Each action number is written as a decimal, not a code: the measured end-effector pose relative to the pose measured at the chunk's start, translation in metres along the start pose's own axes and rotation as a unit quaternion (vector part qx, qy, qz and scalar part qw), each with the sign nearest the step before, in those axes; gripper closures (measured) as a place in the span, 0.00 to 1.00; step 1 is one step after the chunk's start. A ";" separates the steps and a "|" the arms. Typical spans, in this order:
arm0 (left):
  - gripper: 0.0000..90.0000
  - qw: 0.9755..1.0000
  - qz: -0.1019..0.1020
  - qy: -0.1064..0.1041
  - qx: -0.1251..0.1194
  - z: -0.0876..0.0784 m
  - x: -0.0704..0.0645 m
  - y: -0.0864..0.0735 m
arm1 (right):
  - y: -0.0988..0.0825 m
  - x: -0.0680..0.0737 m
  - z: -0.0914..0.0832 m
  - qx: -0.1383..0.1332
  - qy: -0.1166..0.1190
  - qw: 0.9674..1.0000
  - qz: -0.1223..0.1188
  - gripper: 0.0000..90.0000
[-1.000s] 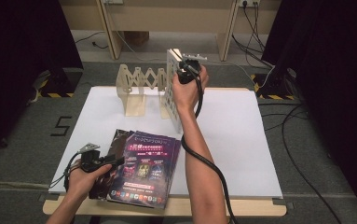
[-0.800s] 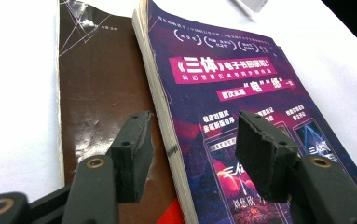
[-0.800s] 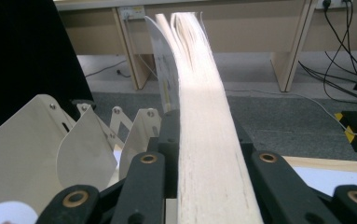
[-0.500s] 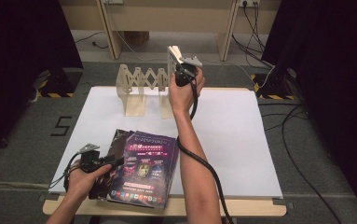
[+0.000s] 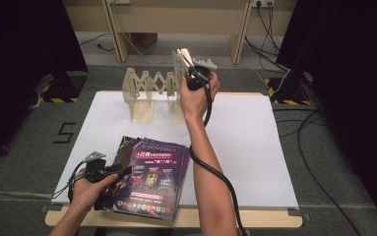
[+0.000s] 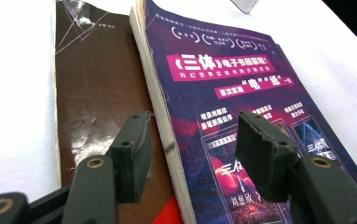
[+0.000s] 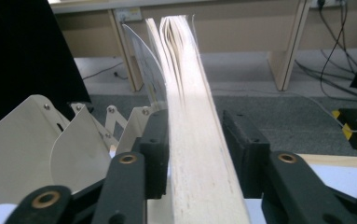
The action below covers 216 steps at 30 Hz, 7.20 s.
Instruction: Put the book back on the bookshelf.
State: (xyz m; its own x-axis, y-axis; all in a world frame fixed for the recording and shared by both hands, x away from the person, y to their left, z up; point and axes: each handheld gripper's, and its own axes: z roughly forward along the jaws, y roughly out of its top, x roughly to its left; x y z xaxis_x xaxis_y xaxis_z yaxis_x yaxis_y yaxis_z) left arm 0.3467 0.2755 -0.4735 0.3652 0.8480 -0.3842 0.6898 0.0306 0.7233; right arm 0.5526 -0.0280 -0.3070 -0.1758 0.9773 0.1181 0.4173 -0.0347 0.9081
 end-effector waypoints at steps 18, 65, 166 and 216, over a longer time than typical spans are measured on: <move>0.50 1.000 0.001 0.001 -0.004 -0.003 0.000 0.002 | 0.002 -0.001 0.004 0.007 -0.012 0.999 0.039 0.82; 0.49 1.000 0.002 0.004 -0.006 0.001 -0.004 0.001 | -0.020 0.000 -0.037 0.013 0.028 1.000 -0.003 0.64; 0.71 0.993 -0.106 -0.045 0.011 0.037 -0.021 0.007 | -0.214 -0.001 -0.066 0.256 0.143 0.955 0.042 0.59; 0.91 0.985 -0.124 -0.118 -0.028 0.030 -0.003 -0.011 | -0.196 -0.033 -0.020 0.292 0.227 0.915 0.158 0.64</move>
State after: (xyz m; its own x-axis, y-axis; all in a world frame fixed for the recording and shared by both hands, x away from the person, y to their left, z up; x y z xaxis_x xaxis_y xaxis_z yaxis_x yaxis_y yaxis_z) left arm 0.3567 0.2572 -0.4976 0.3295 0.6643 -0.6709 0.7428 0.2563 0.6185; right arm 0.4585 -0.0574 -0.4807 -0.2607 0.7451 0.6139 0.8938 -0.0542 0.4453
